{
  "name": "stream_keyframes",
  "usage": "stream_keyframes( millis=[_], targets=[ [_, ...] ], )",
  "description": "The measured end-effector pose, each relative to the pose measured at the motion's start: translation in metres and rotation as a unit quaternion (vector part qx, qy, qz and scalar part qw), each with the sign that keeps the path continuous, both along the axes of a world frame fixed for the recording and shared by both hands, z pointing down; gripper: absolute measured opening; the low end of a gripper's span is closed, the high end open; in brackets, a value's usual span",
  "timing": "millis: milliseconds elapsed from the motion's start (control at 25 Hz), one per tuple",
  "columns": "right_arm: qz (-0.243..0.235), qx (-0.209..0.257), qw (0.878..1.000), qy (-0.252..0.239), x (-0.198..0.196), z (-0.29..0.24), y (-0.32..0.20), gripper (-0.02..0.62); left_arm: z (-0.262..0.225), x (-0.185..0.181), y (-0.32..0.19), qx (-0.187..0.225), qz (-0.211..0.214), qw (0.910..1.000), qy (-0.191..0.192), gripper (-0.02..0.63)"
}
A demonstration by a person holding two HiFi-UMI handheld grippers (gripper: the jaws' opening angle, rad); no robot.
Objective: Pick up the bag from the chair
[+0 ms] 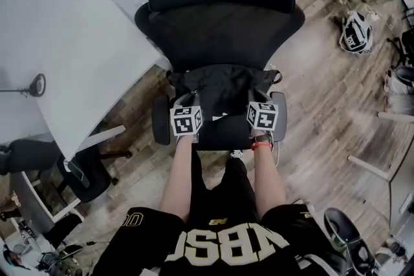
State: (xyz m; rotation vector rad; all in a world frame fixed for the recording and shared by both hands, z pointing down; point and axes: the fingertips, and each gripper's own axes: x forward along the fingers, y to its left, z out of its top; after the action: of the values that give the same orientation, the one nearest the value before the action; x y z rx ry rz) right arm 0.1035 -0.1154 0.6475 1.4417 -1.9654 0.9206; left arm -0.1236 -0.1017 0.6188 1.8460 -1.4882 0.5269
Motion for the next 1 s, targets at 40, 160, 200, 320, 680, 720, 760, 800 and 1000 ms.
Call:
stream_keyframes(
  millis=[40, 160, 200, 320, 680, 720, 760, 800, 1000],
  targets=[
    [0.001, 0.009, 1.000, -0.003, -0.002, -0.015, 0.000, 0.060, -0.014, -0.001, 0.000, 0.009, -0.003, 1.0000, -0.001, 0.044],
    [0.004, 0.037, 0.999, -0.011, -0.006, -0.055, 0.002, 0.060, -0.051, -0.005, 0.004, 0.031, -0.008, 0.9995, -0.004, 0.044],
    [0.005, 0.047, 0.999, -0.015, -0.007, -0.067, 0.001, 0.060, -0.062, -0.006, 0.004, 0.039, -0.009, 0.9992, -0.005, 0.044],
    [0.009, 0.074, 0.997, -0.025, -0.007, -0.103, 0.000, 0.060, -0.095, -0.005, 0.004, 0.064, -0.008, 0.9979, -0.006, 0.044],
    [0.002, 0.166, 0.985, -0.050, 0.002, -0.202, -0.014, 0.058, -0.190, 0.011, -0.017, 0.156, -0.004, 0.9877, -0.012, 0.044],
    [-0.001, 0.175, 0.983, -0.051, 0.003, -0.213, -0.014, 0.058, -0.200, 0.014, -0.016, 0.163, -0.004, 0.9865, -0.012, 0.044],
    [-0.004, 0.186, 0.981, -0.051, 0.004, -0.225, -0.015, 0.058, -0.210, 0.015, -0.016, 0.170, -0.005, 0.9854, -0.012, 0.044],
    [-0.007, 0.197, 0.979, -0.051, 0.003, -0.236, -0.017, 0.058, -0.220, 0.015, -0.018, 0.178, -0.007, 0.9840, -0.011, 0.044],
    [-0.010, 0.262, 0.963, -0.062, -0.001, -0.301, -0.032, 0.058, -0.276, 0.013, -0.031, 0.234, -0.008, 0.9723, -0.005, 0.044]
  ],
)
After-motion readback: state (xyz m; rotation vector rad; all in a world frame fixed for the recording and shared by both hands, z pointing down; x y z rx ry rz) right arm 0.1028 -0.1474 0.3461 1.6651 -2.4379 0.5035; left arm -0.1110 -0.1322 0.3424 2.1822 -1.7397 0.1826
